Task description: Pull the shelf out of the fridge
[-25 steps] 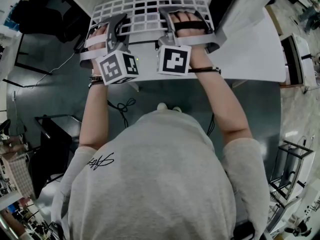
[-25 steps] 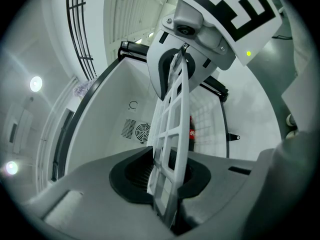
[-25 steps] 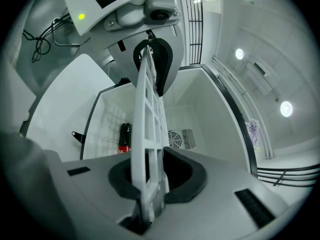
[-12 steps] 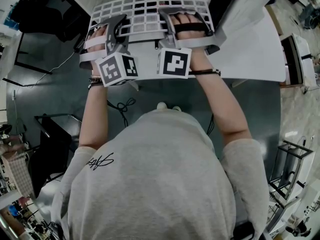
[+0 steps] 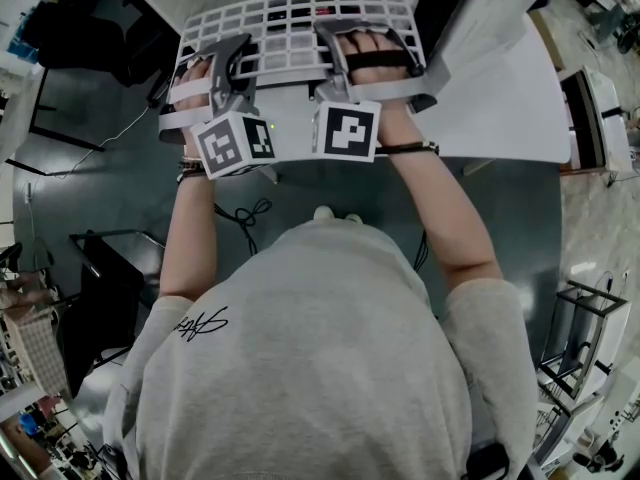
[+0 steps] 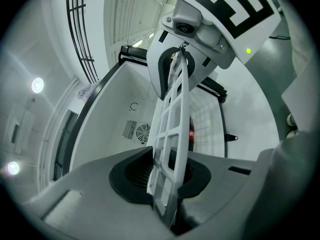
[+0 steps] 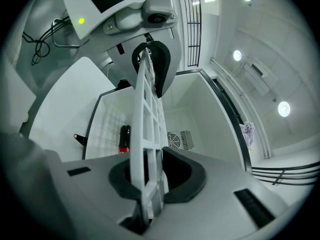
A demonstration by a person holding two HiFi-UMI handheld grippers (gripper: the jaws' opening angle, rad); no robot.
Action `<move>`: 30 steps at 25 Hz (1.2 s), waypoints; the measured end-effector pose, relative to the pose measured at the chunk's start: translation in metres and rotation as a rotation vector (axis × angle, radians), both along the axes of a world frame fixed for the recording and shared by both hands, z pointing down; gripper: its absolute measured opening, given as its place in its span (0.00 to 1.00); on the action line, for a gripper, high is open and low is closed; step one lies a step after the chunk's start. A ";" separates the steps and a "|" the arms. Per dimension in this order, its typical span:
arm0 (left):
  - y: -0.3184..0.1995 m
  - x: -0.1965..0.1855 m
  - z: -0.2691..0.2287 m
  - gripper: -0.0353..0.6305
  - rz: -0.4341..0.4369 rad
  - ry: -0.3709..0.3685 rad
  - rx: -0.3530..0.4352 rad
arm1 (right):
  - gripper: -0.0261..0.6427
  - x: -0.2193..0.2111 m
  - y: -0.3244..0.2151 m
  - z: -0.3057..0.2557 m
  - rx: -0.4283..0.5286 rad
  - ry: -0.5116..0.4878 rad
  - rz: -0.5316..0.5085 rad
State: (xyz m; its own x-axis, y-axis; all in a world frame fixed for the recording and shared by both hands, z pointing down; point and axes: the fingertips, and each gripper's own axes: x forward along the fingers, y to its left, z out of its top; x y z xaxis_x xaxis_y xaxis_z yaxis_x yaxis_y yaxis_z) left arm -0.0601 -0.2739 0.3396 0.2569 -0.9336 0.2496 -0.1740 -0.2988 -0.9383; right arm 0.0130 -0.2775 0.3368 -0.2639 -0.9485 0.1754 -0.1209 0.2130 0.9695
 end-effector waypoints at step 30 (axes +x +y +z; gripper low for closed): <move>0.015 -0.002 0.001 0.14 0.002 0.002 0.001 | 0.11 -0.002 0.016 0.000 -0.008 -0.004 -0.008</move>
State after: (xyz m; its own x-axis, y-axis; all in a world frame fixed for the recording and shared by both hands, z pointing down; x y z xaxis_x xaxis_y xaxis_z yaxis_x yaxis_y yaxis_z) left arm -0.0620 -0.2586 0.3407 0.2590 -0.9335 0.2479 -0.1751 -0.2978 -0.9384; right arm 0.0107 -0.2619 0.3368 -0.2718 -0.9450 0.1817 -0.1233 0.2215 0.9673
